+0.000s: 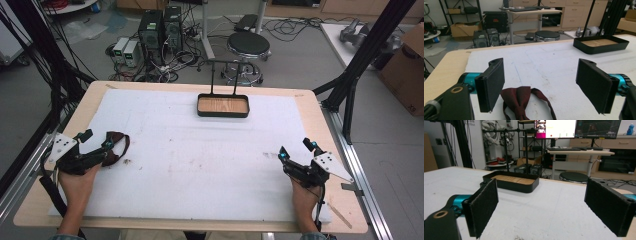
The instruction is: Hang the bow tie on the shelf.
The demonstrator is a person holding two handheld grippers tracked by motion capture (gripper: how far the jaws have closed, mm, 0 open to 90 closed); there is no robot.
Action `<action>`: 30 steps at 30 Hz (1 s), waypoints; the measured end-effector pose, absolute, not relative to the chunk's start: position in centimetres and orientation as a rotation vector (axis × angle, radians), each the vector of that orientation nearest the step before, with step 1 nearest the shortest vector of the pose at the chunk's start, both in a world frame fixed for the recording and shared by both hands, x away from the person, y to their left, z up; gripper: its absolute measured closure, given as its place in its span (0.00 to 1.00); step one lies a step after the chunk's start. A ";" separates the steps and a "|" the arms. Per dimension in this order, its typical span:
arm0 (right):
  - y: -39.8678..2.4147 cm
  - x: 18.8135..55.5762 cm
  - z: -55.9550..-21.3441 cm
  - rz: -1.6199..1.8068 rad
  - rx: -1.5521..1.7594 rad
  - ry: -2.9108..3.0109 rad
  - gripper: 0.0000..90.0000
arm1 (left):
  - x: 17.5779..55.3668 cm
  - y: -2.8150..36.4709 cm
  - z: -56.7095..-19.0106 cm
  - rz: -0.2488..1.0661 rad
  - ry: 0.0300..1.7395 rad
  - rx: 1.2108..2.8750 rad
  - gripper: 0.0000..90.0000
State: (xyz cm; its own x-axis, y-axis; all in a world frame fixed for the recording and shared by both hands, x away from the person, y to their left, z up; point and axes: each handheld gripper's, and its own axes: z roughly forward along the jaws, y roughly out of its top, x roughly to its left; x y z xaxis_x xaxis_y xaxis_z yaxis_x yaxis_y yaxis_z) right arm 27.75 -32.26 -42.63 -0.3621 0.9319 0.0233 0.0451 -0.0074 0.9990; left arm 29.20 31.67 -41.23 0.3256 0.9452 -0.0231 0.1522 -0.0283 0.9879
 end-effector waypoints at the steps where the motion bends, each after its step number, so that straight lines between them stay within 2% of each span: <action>1: -32.3 27.8 -42.6 1.467 1.052 1.507 0.12 | 29.2 31.7 -41.2 0.883 1.065 1.462 0.27; 30: -32.0 27.8 -42.7 1.459 1.046 1.532 0.12 | 29.2 31.8 -41.3 0.889 1.088 1.448 0.27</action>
